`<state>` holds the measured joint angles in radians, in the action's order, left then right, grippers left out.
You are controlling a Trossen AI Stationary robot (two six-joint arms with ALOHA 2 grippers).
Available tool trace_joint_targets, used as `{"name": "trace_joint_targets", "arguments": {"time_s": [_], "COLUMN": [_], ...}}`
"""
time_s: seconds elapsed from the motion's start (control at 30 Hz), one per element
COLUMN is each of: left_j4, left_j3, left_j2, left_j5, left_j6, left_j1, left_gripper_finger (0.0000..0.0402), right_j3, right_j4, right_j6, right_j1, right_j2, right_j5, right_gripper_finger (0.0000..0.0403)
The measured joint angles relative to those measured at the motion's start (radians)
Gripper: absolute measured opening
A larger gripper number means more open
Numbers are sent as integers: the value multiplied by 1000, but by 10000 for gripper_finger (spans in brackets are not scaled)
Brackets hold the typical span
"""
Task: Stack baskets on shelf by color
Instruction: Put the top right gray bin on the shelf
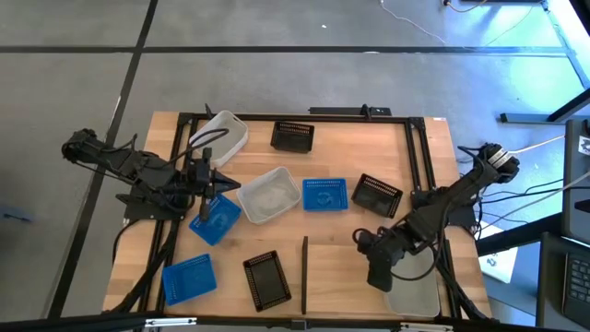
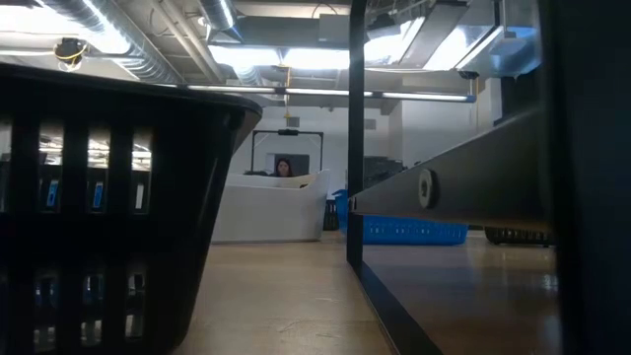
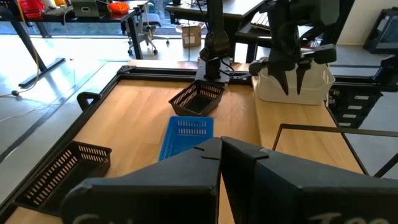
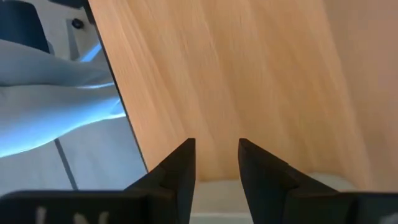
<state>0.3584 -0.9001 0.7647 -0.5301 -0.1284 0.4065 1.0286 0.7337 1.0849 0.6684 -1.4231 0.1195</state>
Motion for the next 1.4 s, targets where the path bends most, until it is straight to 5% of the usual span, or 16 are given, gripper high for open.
{"name": "trace_joint_targets", "arguments": {"time_s": [1.2,1.4], "left_j4": [0,0], "left_j3": [0,0], "left_j2": [0,0], "left_j5": [0,0], "left_j6": [0,0], "left_j1": [0,0], "left_gripper_finger": [0,0], "right_j3": [-77,-27], "right_j4": [-19,-157], "right_j6": [85,10], "right_j1": [57,57], "right_j2": [0,0], "right_j5": [119,86], "right_gripper_finger": [117,117]}}
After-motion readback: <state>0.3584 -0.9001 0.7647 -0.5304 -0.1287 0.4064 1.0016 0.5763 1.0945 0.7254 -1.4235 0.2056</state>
